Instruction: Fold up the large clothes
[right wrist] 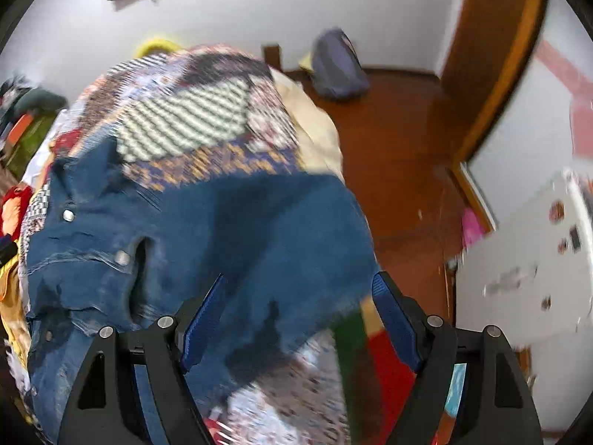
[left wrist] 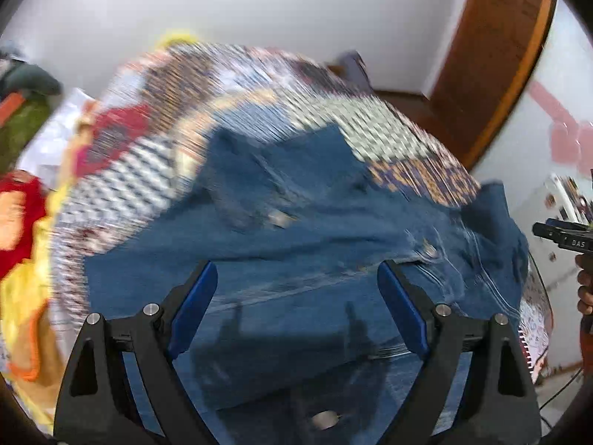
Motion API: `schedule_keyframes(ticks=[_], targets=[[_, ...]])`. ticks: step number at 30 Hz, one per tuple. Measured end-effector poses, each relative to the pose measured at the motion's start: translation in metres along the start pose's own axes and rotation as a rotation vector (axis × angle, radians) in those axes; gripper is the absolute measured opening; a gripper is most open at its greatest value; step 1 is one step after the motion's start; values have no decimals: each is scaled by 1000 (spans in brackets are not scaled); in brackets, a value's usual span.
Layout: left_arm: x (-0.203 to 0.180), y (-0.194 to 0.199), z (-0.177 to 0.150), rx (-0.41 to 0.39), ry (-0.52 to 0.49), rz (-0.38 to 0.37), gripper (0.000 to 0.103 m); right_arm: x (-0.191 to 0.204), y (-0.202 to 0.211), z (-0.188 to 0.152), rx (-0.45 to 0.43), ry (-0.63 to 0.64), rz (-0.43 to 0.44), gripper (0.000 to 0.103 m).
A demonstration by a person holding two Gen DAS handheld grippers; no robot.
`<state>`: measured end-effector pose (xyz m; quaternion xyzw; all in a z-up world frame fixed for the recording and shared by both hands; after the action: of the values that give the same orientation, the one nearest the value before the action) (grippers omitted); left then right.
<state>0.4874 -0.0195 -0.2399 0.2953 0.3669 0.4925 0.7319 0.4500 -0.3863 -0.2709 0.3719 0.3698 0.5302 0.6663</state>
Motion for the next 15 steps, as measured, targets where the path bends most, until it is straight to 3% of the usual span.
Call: schedule_keyframes(ticks=[4, 7, 13, 15], targets=[[-26, -61, -22, 144, -10, -40, 88, -13, -31, -23, 102, -75, 72, 78], [-35, -86, -34, 203, -23, -39, 88, -12, -50, -30, 157, -151, 167, 78], [-49, -101, -39, 194, -125, 29, 89, -19, -81, -16, 178, -304, 262, 77], [-50, -103, -40, 193, -142, 45, 89, -22, -88, -10, 176, -333, 263, 71]])
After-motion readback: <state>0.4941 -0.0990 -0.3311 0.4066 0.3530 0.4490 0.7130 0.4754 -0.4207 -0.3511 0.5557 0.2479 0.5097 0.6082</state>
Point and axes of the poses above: each gripper's, at about its wrist camera, not at the fingertips, and y roughly against the way its jaws point, x to its left, z to its top, the point moved 10 cm from there along -y, roughly the way its jaws point, and after that the axes turned 8 degrees about -z, right-handed, at the moved point
